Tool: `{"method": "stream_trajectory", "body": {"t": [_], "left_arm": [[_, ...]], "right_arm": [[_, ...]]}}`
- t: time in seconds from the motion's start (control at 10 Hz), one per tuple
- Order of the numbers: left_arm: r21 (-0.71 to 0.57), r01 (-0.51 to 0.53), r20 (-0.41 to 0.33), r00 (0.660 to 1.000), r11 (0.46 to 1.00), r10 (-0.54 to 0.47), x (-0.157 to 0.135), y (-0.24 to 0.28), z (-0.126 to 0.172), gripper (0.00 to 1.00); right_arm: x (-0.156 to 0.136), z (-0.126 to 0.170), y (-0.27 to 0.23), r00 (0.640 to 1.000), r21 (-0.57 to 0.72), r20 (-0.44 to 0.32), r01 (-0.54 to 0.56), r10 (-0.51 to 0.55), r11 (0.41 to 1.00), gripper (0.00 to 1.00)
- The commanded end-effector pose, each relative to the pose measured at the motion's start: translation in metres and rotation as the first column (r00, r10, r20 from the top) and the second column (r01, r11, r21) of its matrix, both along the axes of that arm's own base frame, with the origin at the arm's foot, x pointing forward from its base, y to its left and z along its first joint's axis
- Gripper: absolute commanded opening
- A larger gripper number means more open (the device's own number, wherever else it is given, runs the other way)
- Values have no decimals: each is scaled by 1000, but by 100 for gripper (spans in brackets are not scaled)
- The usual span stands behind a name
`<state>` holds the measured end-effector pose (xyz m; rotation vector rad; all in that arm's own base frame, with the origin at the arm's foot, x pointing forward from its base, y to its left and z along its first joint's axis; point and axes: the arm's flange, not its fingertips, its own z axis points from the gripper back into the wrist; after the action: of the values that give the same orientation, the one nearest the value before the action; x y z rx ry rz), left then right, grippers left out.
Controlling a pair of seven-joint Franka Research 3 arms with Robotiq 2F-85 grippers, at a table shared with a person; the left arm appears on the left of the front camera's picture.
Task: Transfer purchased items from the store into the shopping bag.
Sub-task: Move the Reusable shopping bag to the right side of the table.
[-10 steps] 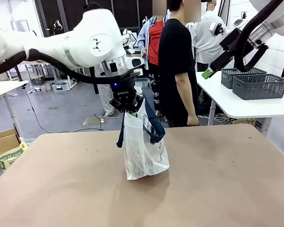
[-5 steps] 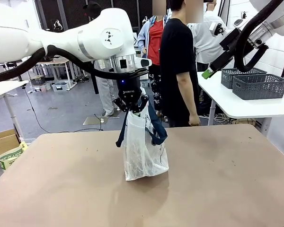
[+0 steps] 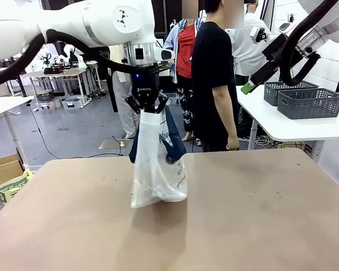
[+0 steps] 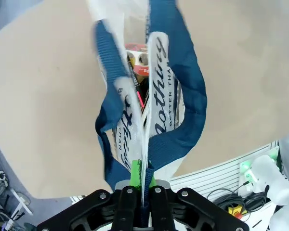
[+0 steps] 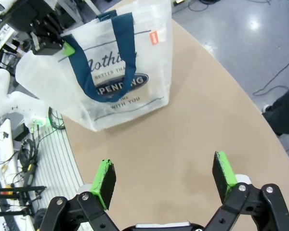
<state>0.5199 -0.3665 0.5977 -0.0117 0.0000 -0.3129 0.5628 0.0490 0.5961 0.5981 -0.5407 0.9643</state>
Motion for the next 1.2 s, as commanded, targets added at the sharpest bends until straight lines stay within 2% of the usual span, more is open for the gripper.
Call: {"method": "stream_trajectory", "body": {"t": [0.0,0.1,0.2,0.4,0.6,0.8,1.1], "left_arm": [[60,9,37,999,998,-11,-1,14,30,0],[63,31,60,998,998,-34,-4,28,41,0],[68,9,82,997,998,-14,-8,44,51,0],[119,-5,77,997,993,-4,-14,80,66,0],[160,-35,119,993,987,16,-24,112,78,0],[174,-98,168,983,980,69,-36,149,80,0],[141,-134,159,981,981,111,-40,198,78,0]], "right_arm": [[2,-1,1,1000,7,7,7,-7,1000,100],[2,-1,1,1000,7,7,7,-7,1000,100],[2,-1,1,1000,7,7,7,-7,1000,100],[2,-1,1,1000,7,7,7,-7,1000,100],[2,-1,1,1000,7,7,7,-7,1000,100],[2,-1,1,1000,7,7,7,-7,1000,100],[2,-1,1,1000,7,7,7,-7,1000,100]]}}
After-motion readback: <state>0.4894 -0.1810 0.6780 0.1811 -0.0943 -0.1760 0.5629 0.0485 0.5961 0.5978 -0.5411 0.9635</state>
